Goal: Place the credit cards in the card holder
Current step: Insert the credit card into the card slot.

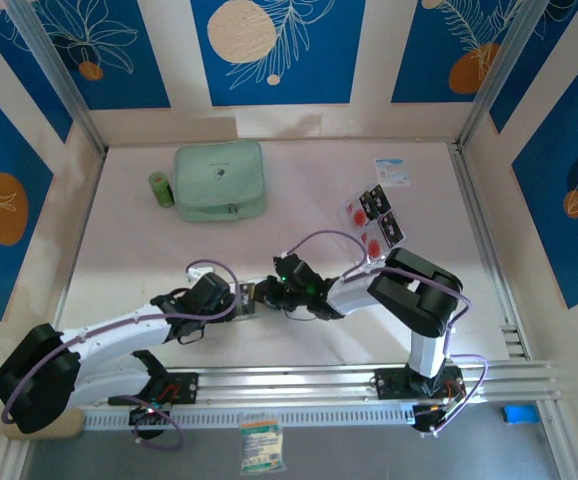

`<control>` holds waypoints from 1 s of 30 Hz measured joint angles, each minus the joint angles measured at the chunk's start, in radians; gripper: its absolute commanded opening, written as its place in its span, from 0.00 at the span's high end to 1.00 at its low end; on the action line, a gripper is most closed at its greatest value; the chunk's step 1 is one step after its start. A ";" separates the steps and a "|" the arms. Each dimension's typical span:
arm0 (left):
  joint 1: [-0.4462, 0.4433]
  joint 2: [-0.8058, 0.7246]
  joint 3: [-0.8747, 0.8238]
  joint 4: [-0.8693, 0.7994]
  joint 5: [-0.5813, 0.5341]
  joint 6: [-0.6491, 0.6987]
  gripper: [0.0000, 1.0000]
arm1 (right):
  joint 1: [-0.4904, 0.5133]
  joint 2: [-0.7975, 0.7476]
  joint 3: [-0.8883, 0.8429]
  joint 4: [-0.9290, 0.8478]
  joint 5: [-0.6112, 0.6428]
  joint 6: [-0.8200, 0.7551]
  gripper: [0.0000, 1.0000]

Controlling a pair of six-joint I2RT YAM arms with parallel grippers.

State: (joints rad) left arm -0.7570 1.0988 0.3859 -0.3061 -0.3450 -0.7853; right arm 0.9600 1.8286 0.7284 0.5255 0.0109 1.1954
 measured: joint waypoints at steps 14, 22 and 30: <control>0.013 -0.063 0.023 -0.026 -0.027 -0.039 0.09 | -0.044 -0.092 0.147 -0.436 -0.056 -0.253 0.72; 0.053 -0.103 0.031 -0.061 -0.049 -0.081 0.13 | -0.044 -0.082 0.242 -0.552 -0.034 -0.341 0.90; 0.067 -0.090 -0.008 -0.046 -0.029 -0.116 0.19 | -0.026 0.007 0.320 -0.600 -0.033 -0.373 0.92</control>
State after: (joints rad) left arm -0.6899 1.0088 0.3779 -0.3519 -0.3740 -0.9016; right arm 0.9344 1.8359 1.0489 -0.0742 -0.0219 0.8219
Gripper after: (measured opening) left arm 0.809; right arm 0.081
